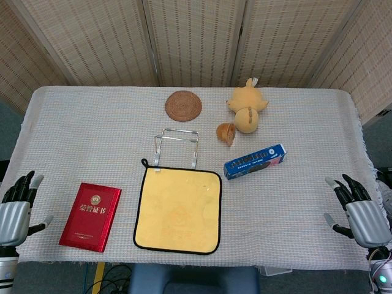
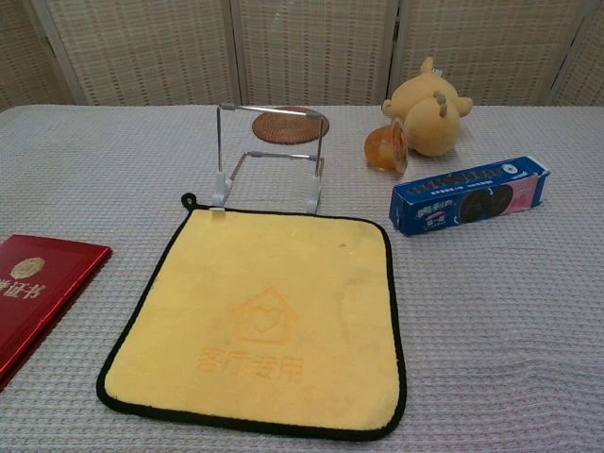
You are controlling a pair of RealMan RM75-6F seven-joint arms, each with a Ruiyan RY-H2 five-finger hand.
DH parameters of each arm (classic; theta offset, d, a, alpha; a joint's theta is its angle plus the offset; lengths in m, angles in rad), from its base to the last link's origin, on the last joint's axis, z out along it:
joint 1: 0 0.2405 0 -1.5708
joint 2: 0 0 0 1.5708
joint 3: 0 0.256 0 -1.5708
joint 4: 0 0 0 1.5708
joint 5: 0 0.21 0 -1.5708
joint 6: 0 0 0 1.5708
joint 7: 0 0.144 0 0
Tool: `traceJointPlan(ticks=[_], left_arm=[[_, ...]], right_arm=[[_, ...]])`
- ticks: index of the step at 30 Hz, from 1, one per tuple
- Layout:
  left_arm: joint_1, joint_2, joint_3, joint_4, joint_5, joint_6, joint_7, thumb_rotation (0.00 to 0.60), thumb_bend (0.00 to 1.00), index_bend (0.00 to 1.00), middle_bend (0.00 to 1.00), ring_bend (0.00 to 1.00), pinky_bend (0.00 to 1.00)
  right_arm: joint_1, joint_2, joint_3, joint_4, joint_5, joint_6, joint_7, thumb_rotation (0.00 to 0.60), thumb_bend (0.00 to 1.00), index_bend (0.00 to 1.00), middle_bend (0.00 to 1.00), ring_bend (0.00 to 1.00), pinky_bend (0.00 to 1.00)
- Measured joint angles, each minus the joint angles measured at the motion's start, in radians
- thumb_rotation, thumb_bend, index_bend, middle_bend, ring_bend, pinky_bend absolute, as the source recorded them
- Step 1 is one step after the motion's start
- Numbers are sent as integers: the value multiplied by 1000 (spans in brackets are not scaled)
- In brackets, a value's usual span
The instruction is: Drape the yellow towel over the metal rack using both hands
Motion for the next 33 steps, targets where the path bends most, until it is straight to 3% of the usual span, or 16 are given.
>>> traceJointPlan(ticks=[16,24,28,33], left_arm=[[-32,-10,-4,29,40,-36,-40,600,212,117,16,63,207],[-69,-15,10,75,148,-53,-128,600,211,223,125,181,311],[-93,-20,24,112,225,-56,-179,600,211,255,232,284,425],[-137,-21,50,142,312,-80,-214,600,211,307,442,477,737]], right_arm=[[15,-16,8,7,-10,-4,19,600,326,94,176,48,94],[42,-25,9,9,-21,-40,22,600,326,100,181,54,105],[55,-29,5,10,-26,-61,25,600,326,102,188,59,114],[71,-31,2,9,-37,-77,27,600,326,102,194,72,131]])
